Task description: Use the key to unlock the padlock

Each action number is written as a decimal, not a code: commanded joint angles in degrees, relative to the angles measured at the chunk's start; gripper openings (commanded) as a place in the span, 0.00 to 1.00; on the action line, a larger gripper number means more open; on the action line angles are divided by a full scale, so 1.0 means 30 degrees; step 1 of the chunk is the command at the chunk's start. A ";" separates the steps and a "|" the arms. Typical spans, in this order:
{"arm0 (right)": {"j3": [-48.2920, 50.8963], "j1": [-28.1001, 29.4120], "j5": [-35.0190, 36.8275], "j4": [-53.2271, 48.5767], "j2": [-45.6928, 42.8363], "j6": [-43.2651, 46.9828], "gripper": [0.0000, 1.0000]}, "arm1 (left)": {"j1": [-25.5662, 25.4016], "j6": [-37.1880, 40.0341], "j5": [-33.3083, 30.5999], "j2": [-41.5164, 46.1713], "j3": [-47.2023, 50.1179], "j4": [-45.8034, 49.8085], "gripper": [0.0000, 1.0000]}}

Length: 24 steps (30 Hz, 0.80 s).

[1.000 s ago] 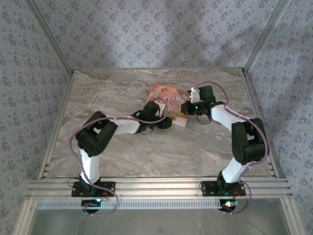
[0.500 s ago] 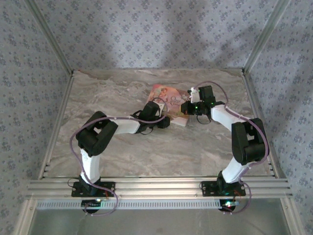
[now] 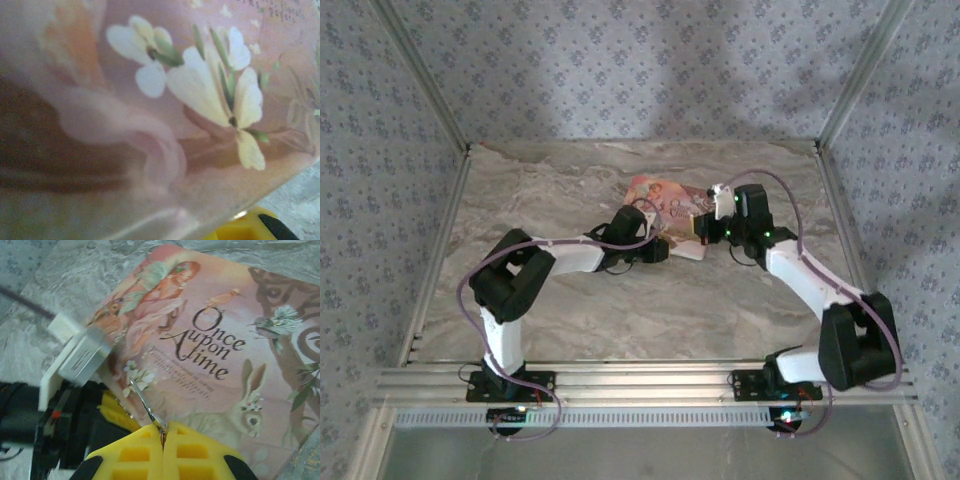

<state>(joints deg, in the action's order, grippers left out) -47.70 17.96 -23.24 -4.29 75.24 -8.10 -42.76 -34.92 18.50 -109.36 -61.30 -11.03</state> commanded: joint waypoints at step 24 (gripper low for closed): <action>0.9836 0.4280 0.3700 0.7934 -0.3215 0.0178 0.00 | 0.0227 -0.3149 0.4026 0.1240 -0.1804 0.2375 0.21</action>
<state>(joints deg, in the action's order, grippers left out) -18.87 30.39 -12.60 14.26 64.07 -7.05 -42.33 -42.96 27.49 -108.73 -64.47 -2.59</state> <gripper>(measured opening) 0.061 0.223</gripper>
